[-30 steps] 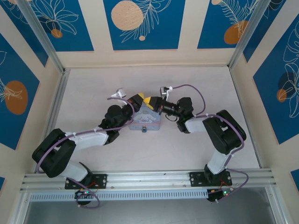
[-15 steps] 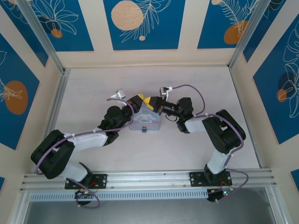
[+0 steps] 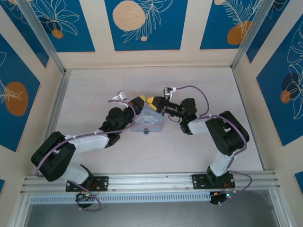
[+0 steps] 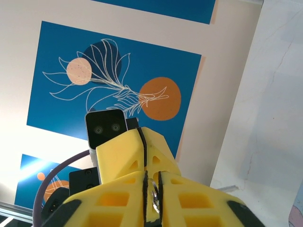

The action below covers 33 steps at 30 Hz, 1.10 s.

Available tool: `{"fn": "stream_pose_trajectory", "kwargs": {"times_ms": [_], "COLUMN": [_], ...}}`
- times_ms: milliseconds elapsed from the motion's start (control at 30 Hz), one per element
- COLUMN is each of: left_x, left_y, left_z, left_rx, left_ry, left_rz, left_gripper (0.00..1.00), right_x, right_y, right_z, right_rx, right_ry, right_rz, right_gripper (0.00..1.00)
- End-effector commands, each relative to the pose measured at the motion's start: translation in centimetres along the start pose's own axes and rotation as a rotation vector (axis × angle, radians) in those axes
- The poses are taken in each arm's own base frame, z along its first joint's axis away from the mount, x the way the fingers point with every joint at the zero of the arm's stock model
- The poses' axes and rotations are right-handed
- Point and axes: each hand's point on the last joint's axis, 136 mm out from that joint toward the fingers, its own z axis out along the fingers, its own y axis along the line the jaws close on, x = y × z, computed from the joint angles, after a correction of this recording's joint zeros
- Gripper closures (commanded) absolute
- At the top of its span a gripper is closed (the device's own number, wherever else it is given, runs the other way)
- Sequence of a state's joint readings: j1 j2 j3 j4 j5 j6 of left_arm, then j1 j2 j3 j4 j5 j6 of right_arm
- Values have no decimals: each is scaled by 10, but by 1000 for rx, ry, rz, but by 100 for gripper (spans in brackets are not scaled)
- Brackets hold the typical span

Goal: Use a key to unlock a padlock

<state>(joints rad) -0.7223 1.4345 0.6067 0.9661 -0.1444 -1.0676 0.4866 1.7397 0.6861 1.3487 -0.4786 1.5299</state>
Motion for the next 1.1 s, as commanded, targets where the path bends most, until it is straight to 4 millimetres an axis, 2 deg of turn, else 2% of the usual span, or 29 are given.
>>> {"fn": "stream_pose_trajectory", "kwargs": {"times_ms": [0, 500, 967, 1067], "left_x": [0, -2, 1, 1], "left_y": [-2, -7, -5, -5], "left_z": [-3, 0, 1, 1], "left_rx": [0, 8, 2, 1], "left_ry": [-16, -20, -15, -16], "left_rz": [1, 1, 0, 1], "left_gripper": [100, 100, 100, 100], "right_x": [-3, 7, 8, 10], "right_y": [9, 1, 6, 8], "right_z": [1, 10, 13, 15], "right_rx": [-36, -30, -42, -48], "right_ry": [-7, 31, 44, 54], "right_rz": [-35, -19, -27, -30], "right_gripper": [80, 74, 87, 87]}}
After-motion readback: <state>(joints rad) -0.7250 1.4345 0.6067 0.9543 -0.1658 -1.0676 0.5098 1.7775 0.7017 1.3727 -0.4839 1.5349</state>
